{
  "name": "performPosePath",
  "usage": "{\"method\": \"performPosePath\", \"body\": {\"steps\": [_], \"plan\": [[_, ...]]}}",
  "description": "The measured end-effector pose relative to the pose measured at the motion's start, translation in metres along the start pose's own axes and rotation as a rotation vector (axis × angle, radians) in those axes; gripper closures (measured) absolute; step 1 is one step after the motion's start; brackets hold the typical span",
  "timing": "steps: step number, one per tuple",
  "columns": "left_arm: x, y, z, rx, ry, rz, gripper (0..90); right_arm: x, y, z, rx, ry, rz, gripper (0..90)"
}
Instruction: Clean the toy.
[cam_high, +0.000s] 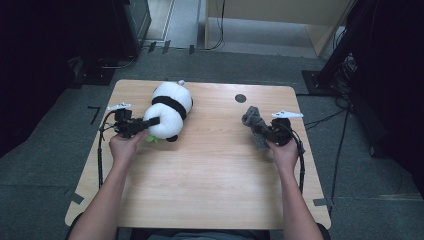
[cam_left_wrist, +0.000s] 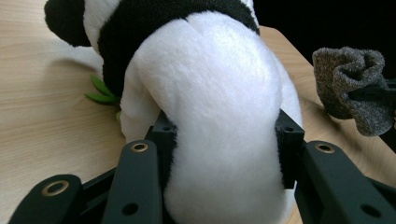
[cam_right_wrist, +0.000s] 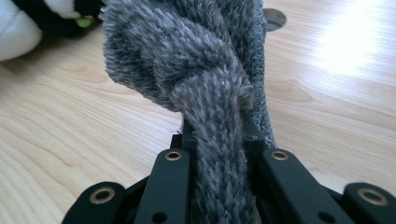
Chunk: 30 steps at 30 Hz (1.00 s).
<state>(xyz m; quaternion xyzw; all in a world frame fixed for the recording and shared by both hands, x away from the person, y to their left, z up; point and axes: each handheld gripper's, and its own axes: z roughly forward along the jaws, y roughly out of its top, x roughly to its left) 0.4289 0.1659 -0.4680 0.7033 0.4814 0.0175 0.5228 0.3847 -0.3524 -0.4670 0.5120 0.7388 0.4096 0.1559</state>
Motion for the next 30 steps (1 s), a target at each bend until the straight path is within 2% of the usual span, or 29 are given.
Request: {"method": "performPosePath", "body": {"steps": [4,8,14,18,22,28,30], "plan": [[0.006,-0.003,0.002,0.014,0.013,0.023,55.6,-0.004,-0.003,0.002,-0.005,-0.01,-0.003,79.4],[0.012,-0.004,0.001,0.003,0.002,-0.002,54.6,-0.007,-0.007,0.008,0.025,-0.025,-0.012,79.2],[0.011,-0.006,0.002,-0.002,0.025,0.064,50.8,-0.011,-0.01,0.015,0.042,-0.033,-0.008,78.2],[0.013,-0.006,0.002,-0.002,0.024,0.087,47.2,-0.015,-0.014,0.02,0.065,-0.043,-0.003,77.3],[0.014,-0.006,0.002,-0.01,0.029,0.095,40.6,-0.018,-0.016,0.025,0.085,-0.053,-0.002,76.0],[0.014,-0.004,0.001,0.004,0.034,0.101,26.7,-0.019,-0.018,0.029,0.101,-0.049,0.0,71.9],[0.012,-0.003,0.001,0.012,0.045,0.126,22.9,-0.019,-0.019,0.03,0.102,-0.046,0.002,67.7]]}}
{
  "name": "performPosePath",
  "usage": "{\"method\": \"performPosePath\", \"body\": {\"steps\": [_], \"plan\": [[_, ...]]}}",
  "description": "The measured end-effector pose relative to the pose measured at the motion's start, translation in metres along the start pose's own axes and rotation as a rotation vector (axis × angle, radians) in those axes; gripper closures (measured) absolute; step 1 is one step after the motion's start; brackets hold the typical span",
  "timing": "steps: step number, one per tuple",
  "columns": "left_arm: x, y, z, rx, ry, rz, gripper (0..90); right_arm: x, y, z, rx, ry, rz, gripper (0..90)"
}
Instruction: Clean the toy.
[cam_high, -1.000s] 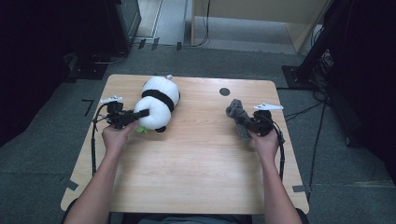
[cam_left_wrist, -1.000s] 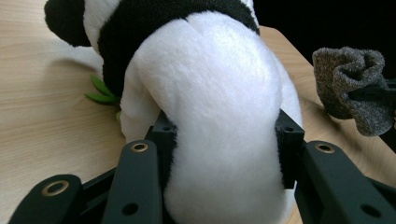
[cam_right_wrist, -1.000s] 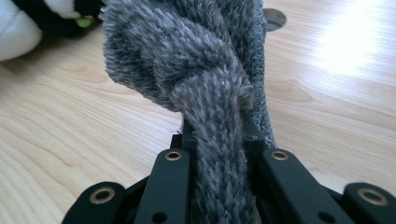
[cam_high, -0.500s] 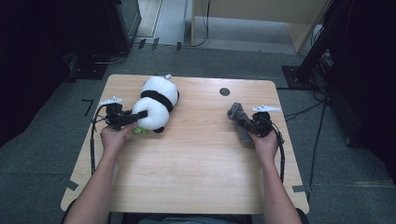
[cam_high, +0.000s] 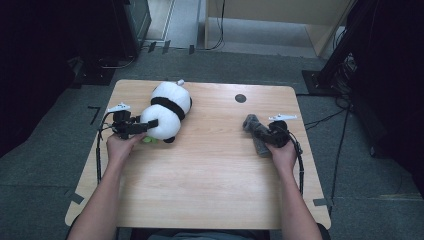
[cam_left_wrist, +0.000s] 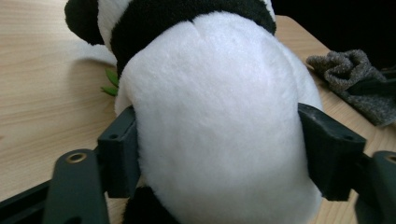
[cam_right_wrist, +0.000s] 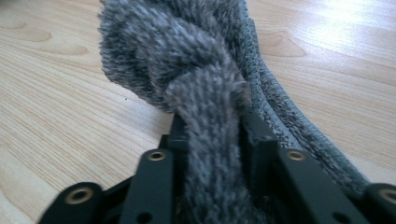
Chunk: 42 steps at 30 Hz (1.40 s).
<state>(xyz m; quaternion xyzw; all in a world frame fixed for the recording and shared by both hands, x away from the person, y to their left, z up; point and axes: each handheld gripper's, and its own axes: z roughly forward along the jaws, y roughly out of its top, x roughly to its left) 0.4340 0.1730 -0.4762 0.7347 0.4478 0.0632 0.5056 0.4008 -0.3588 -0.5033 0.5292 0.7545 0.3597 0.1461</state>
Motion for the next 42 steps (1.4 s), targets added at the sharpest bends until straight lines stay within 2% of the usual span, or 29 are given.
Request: {"method": "performPosePath", "body": {"steps": [4,9,15,17,19,24,27,29,34,37,42], "plan": [[-0.007,0.004,-0.001,0.026,0.039,0.033,15.6,0.0,0.001,-0.001,-0.003,-0.001,0.013,57.8],[-0.008,0.008,-0.005,0.044,0.062,0.015,12.9,0.003,0.005,-0.003,-0.017,-0.012,0.018,41.5],[-0.012,0.012,-0.015,0.01,0.064,0.04,14.8,0.006,0.01,-0.011,-0.041,0.026,0.043,36.0],[-0.012,0.014,-0.02,-0.01,0.046,0.032,15.1,0.009,0.012,-0.015,-0.045,0.04,0.042,35.5],[-0.012,0.015,-0.023,-0.012,0.03,0.027,15.0,0.013,0.014,-0.018,-0.044,0.034,0.036,35.4],[-0.021,0.017,-0.028,0.002,0.05,0.073,15.1,0.02,0.017,-0.025,-0.055,0.04,0.024,35.7],[-0.026,0.017,-0.028,0.018,0.044,0.092,15.1,0.025,0.019,-0.03,-0.064,0.045,0.015,36.2],[-0.031,0.018,-0.029,0.022,0.041,0.108,15.1,0.029,0.018,-0.033,-0.06,0.041,-0.003,36.4],[-0.045,0.02,-0.03,0.003,0.013,0.119,15.6,0.038,0.018,-0.042,-0.069,0.056,-0.015,38.3],[-0.056,0.02,-0.028,-0.005,0.016,0.159,16.6,0.046,0.019,-0.047,-0.076,0.069,-0.03,39.8],[-0.071,0.019,-0.021,-0.003,-0.03,0.165,16.5,0.059,0.016,-0.055,-0.097,0.086,-0.063,40.2]]}}
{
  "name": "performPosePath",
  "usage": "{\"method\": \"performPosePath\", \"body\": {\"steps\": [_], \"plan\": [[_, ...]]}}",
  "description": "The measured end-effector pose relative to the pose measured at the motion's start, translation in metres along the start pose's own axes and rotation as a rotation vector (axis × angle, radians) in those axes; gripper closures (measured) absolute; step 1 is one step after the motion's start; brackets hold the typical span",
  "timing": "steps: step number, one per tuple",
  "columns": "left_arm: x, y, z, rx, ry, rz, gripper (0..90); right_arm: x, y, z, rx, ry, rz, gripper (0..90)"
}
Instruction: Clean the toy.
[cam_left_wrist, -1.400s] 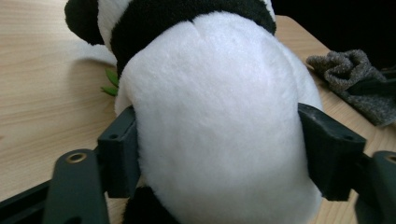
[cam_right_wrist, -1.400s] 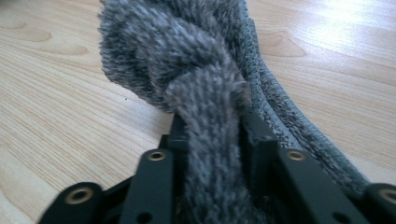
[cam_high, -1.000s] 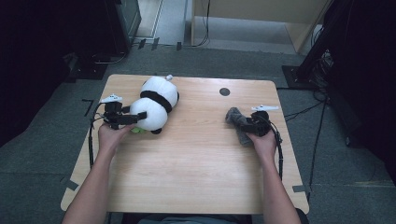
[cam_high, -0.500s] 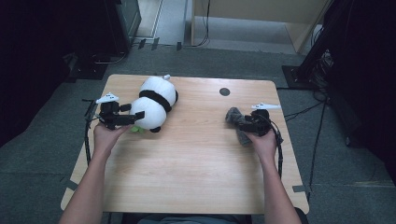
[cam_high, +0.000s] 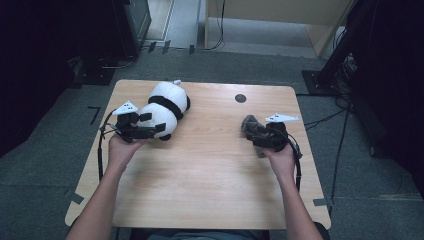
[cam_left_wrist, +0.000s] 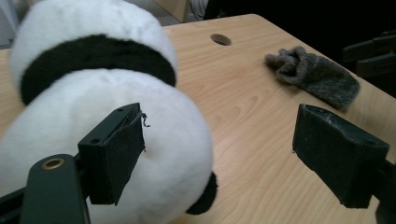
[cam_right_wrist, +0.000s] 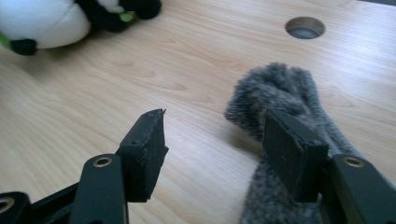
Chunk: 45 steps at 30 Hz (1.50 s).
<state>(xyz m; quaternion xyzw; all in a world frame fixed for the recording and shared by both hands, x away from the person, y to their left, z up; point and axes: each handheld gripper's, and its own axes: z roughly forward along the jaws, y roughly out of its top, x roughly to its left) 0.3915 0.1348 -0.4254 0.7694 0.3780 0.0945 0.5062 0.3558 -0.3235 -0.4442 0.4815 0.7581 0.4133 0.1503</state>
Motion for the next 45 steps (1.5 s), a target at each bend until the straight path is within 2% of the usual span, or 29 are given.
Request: {"method": "performPosePath", "body": {"steps": [3,10,17,20,24,27,31,33,35,38,42,45], "plan": [[-0.008,-0.001,0.005,0.014,-0.019,0.011,16.5,0.008,-0.002,0.0,-0.004,0.018,-0.018,40.5],[-0.03,-0.008,0.02,0.048,-0.06,0.042,16.5,0.028,-0.006,0.009,-0.005,0.063,-0.1,42.0],[-0.044,-0.018,0.031,0.053,-0.097,0.046,16.5,0.041,-0.014,0.017,0.003,0.101,-0.113,42.3],[-0.05,-0.023,0.038,0.071,-0.094,0.06,16.6,0.047,-0.019,0.021,0.023,0.112,-0.114,42.3],[-0.054,-0.028,0.045,0.096,-0.092,0.067,16.6,0.055,-0.023,0.026,0.018,0.133,-0.12,42.7],[-0.056,-0.033,0.049,0.097,-0.097,0.052,16.6,0.062,-0.026,0.031,0.012,0.145,-0.134,42.7],[-0.059,-0.042,0.056,0.126,-0.087,0.059,18.7,0.068,-0.03,0.041,0.003,0.171,-0.14,42.7],[-0.061,-0.045,0.06,0.139,-0.072,0.074,21.0,0.071,-0.032,0.046,0.012,0.193,-0.131,42.7],[-0.062,-0.048,0.064,0.147,-0.083,0.065,21.5,0.074,-0.035,0.051,0.024,0.201,-0.142,42.7],[-0.065,-0.054,0.071,0.176,-0.087,0.068,21.6,0.079,-0.04,0.06,0.052,0.198,-0.16,42.7],[-0.068,-0.061,0.081,0.225,-0.068,0.11,21.6,0.083,-0.046,0.067,0.053,0.187,-0.176,43.2],[-0.068,-0.069,0.089,0.249,-0.058,0.108,22.2,0.083,-0.05,0.072,0.068,0.171,-0.181,43.2]]}}
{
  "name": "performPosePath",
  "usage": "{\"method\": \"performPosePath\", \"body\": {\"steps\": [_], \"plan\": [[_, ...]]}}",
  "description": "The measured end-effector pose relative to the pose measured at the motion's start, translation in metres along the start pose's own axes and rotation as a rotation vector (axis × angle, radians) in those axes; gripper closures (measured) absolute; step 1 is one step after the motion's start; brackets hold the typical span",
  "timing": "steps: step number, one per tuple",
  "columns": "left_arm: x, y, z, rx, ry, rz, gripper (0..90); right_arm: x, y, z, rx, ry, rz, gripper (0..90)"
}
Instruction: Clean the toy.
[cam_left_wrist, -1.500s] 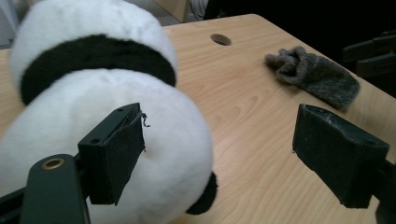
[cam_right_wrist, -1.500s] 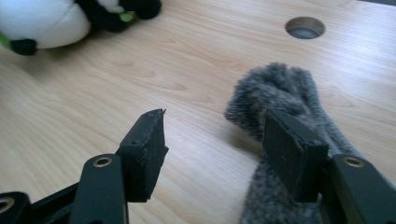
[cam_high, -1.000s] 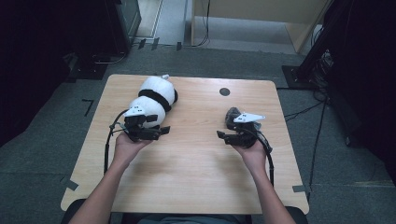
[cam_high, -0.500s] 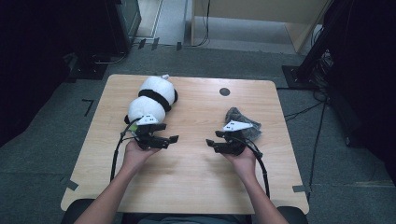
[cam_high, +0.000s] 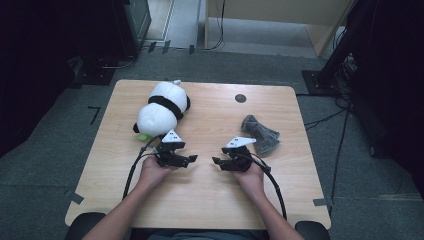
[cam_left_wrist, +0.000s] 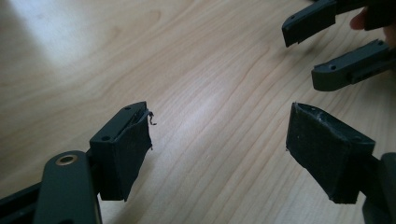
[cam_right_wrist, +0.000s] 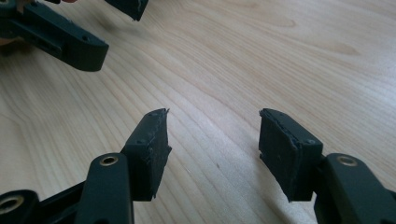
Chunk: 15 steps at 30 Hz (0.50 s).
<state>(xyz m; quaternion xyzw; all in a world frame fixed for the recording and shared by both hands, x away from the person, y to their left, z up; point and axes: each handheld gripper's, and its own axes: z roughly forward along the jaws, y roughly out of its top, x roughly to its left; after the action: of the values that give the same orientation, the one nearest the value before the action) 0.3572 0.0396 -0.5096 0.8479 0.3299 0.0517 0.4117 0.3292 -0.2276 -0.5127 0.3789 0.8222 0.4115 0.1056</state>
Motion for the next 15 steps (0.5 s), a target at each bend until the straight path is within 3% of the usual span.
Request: {"method": "performPosePath", "body": {"steps": [5,15], "plan": [[-0.0032,-0.0035,0.0081,0.007,0.018,0.031,22.6,-0.0001,-0.0041,0.0057,0.008,-0.02,-0.017,43.2],[-0.0067,-0.0041,0.0092,0.013,0.023,0.059,22.8,0.0033,-0.0055,0.0081,-0.003,-0.053,-0.05,41.4]]}}
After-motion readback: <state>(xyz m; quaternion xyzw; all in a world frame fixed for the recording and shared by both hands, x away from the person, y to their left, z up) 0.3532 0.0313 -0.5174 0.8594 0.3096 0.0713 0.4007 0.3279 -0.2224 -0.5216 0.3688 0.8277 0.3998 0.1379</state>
